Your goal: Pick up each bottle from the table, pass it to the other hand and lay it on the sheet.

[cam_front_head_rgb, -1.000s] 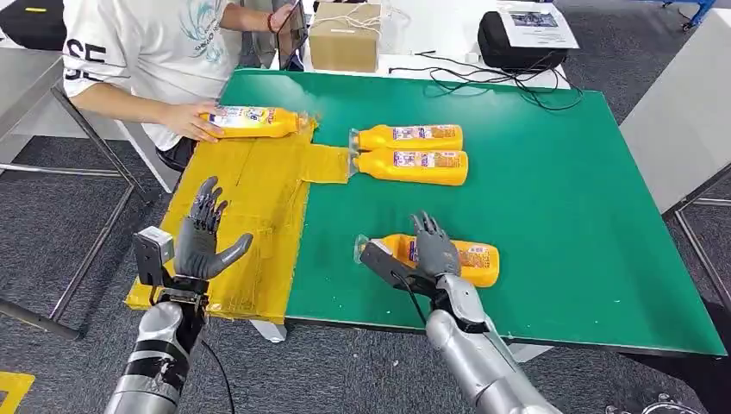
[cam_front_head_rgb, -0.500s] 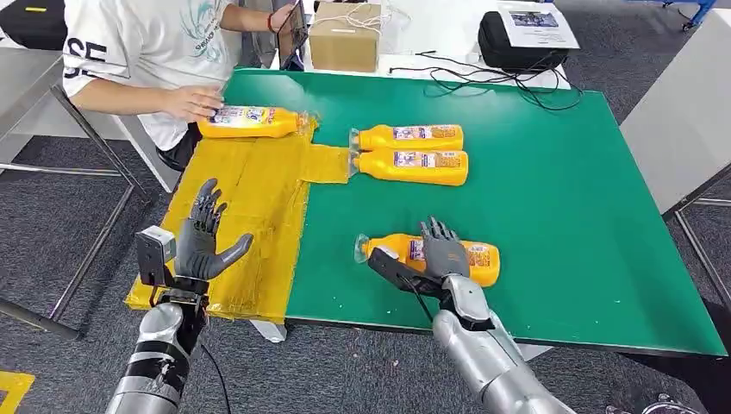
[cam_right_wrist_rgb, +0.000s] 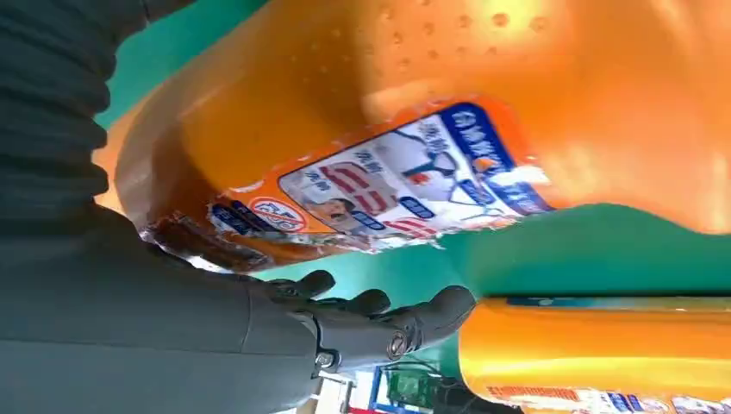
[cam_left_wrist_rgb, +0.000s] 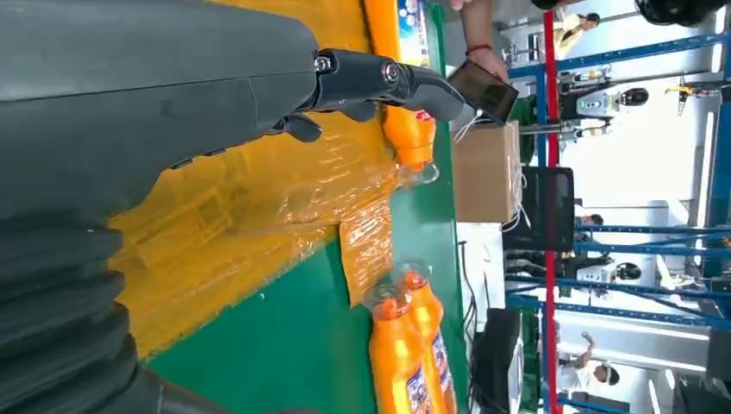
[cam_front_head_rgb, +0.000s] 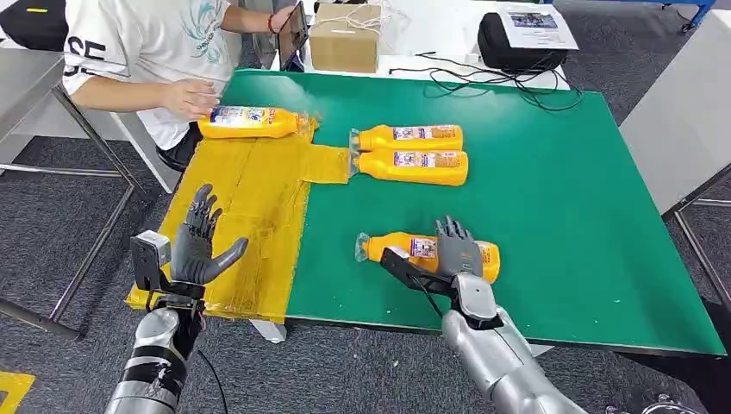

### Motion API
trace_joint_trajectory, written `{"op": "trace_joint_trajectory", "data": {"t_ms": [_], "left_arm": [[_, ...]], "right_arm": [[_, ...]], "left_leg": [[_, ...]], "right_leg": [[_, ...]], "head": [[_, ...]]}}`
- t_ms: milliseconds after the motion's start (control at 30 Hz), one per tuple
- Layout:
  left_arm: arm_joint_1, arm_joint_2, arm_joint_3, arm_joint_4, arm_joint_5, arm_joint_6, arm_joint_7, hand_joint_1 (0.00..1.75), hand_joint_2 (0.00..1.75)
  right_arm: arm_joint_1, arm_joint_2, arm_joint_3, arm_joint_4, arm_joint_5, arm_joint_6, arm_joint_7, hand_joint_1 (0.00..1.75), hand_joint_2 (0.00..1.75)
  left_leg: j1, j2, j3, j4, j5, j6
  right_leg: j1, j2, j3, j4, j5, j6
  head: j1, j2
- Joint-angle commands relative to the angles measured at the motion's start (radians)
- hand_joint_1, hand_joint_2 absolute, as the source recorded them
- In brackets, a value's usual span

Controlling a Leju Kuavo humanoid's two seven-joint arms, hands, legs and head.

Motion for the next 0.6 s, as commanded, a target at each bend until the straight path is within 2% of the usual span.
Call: {"op": "trace_joint_trajectory", "data": {"t_ms": [33,67,100,233,400,433,533,567,600], "left_arm": [[-0.016,0.010,0.026,0.024,-0.004,-0.004,0.006,0.00,1.75],[-0.014,0.012,0.027,0.023,-0.005,-0.004,0.006,0.00,1.75],[-0.011,0.016,0.026,0.020,-0.006,-0.008,0.005,0.00,1.75],[-0.017,0.019,0.025,0.025,-0.013,-0.016,0.001,0.00,1.75],[-0.022,0.024,0.017,0.030,-0.027,0.002,0.004,0.00,1.75],[-0.030,0.029,0.001,0.039,-0.053,0.028,0.011,0.00,1.75],[-0.049,0.028,-0.005,0.062,-0.059,0.039,0.015,0.00,1.75],[-0.074,0.033,-0.023,0.097,-0.086,0.074,0.031,0.00,1.75],[-0.104,0.032,-0.036,0.138,-0.093,0.083,0.032,0.00,1.75]], "right_arm": [[0.002,-0.057,0.000,0.045,0.021,0.039,0.017,0.63,1.75],[0.007,-0.063,-0.002,0.038,0.025,0.039,0.020,1.48,1.75],[0.008,-0.066,-0.008,0.032,0.014,0.052,0.003,1.75,1.75],[-0.022,-0.061,-0.008,0.076,-0.005,0.089,-0.041,1.75,1.75],[-0.059,-0.028,-0.033,0.109,-0.103,0.061,-0.122,1.75,1.75],[-0.073,-0.022,-0.043,0.121,-0.158,0.105,-0.174,1.75,1.75],[-0.095,-0.021,-0.042,0.147,-0.183,0.110,-0.190,1.75,1.75],[-0.119,-0.003,-0.065,0.186,-0.290,0.189,-0.323,1.75,1.75],[-0.138,0.001,-0.075,0.212,-0.354,0.224,-0.375,1.75,1.75]], "left_leg": [[0.001,-0.002,0.005,-0.001,-0.001,-0.001],[0.000,-0.002,0.004,-0.001,-0.001,-0.001],[0.001,-0.002,0.007,-0.001,-0.002,-0.001],[0.001,-0.001,0.006,0.000,-0.002,-0.001],[0.001,0.000,0.006,0.000,-0.002,-0.001],[0.000,0.000,0.004,0.000,-0.001,-0.001],[0.001,0.000,0.006,0.000,-0.002,-0.002],[0.001,0.000,0.005,0.000,-0.001,-0.001],[0.001,0.000,0.004,0.000,-0.001,-0.001]], "right_leg": [[0.001,-0.002,0.006,-0.001,-0.002,-0.002],[0.000,-0.002,0.005,-0.001,-0.001,-0.001],[0.001,-0.002,0.007,-0.001,-0.002,-0.002],[0.001,-0.001,0.007,0.000,-0.002,-0.002],[0.001,0.000,0.006,0.000,-0.002,-0.002],[0.001,0.000,0.004,0.000,-0.001,-0.001],[0.001,0.000,0.006,0.000,-0.002,-0.002],[0.001,0.000,0.005,0.000,-0.002,-0.002],[0.001,0.000,0.004,0.000,-0.001,-0.001]], "head": [[0.000,0.000],[0.000,0.000],[0.000,0.000],[0.000,0.000],[0.000,0.000],[0.000,0.000],[0.000,0.000],[0.000,0.000],[0.000,0.000]]}}
